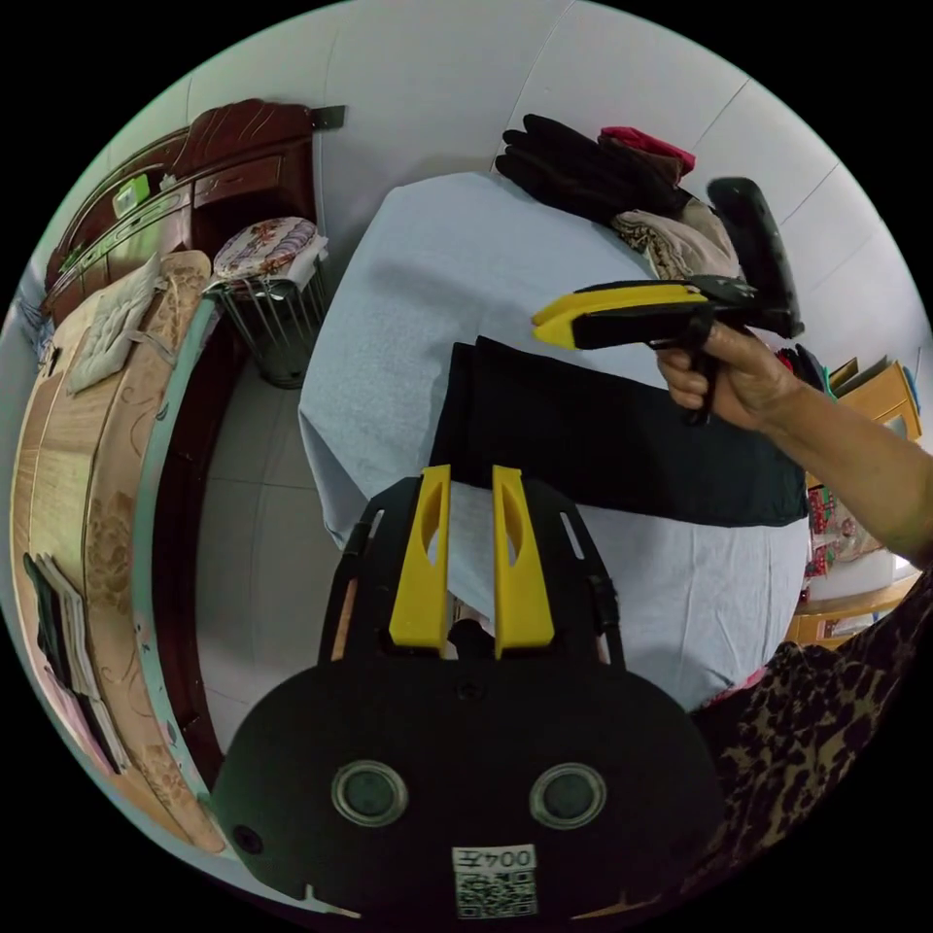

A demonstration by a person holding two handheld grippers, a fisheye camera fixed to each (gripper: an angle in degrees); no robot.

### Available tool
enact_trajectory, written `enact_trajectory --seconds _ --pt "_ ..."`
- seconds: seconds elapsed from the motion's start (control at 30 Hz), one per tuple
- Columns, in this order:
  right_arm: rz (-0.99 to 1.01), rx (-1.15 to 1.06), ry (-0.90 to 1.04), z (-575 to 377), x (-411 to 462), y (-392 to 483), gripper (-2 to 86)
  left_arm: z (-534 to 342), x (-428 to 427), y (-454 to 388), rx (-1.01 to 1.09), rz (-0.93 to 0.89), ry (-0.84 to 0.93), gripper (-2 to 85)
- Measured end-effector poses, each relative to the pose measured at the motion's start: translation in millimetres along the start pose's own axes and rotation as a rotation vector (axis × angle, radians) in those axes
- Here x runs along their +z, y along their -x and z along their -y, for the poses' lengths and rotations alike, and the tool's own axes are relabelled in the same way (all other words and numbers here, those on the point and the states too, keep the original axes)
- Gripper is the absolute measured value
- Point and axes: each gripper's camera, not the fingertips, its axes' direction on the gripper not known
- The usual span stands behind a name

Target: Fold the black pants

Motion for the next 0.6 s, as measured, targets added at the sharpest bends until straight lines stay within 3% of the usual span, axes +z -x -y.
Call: enact_trajectory --seconds 0.3,0.6 --pt "0.012 -0.054 0.14 53 42 -13 5.7 2 8 2 0.044 -0.007 0.017 5.8" --pt "-0.064 -0.114 0.107 58 30 13 1.3 -1 -1 -16 0.09 0.055 0.005 1.3"
